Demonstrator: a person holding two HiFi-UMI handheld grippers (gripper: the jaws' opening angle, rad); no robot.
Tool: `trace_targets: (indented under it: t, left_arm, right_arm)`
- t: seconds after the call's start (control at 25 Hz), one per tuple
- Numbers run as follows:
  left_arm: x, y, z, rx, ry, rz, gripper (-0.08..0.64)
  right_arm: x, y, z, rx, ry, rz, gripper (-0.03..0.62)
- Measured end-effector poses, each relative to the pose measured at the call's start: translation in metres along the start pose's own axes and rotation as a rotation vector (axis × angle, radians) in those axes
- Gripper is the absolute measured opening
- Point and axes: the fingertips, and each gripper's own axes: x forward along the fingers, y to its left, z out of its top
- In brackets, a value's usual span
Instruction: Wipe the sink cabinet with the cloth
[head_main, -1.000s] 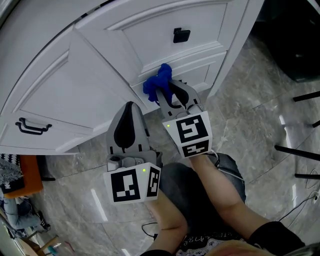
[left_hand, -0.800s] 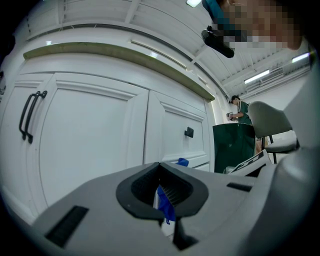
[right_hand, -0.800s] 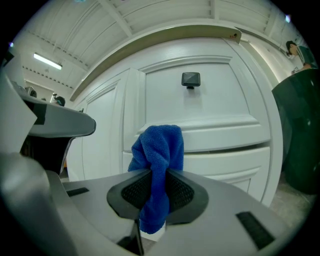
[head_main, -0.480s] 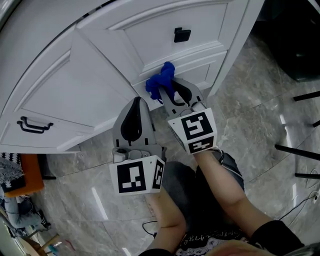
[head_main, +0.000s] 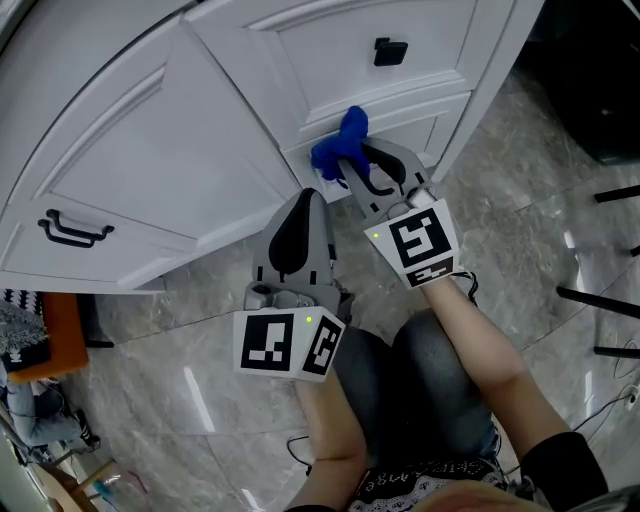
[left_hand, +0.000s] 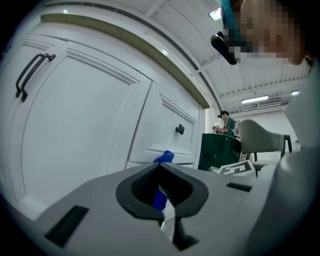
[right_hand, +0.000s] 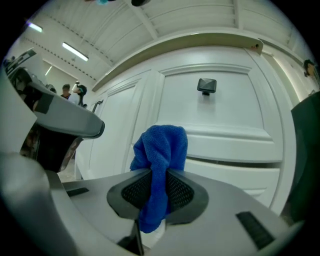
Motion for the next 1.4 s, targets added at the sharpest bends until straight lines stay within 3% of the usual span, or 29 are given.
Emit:
trace_targets:
  t: [0.16, 0.52, 1.4]
  left_arm:
    - [0.003, 0.003, -0.018, -0.007, 0.052, -0.003, 0.005]
    - [0.000, 0.015, -0.015, -0.071, 0.023, 0.026, 0.005]
    - [0.015, 0.026, -0.031, -0.075, 0.046, 0.035, 0.005]
  right_arm:
    - [-0.001, 0.000, 0.000, 0.018, -0.020, 0.002, 0.080]
    - [-0.001, 0.001, 0.000, -0.073, -0.022, -0.006, 0.080]
    - [-0.005, -0.011, -0.002, -0.080, 0.000, -0.048, 0.080]
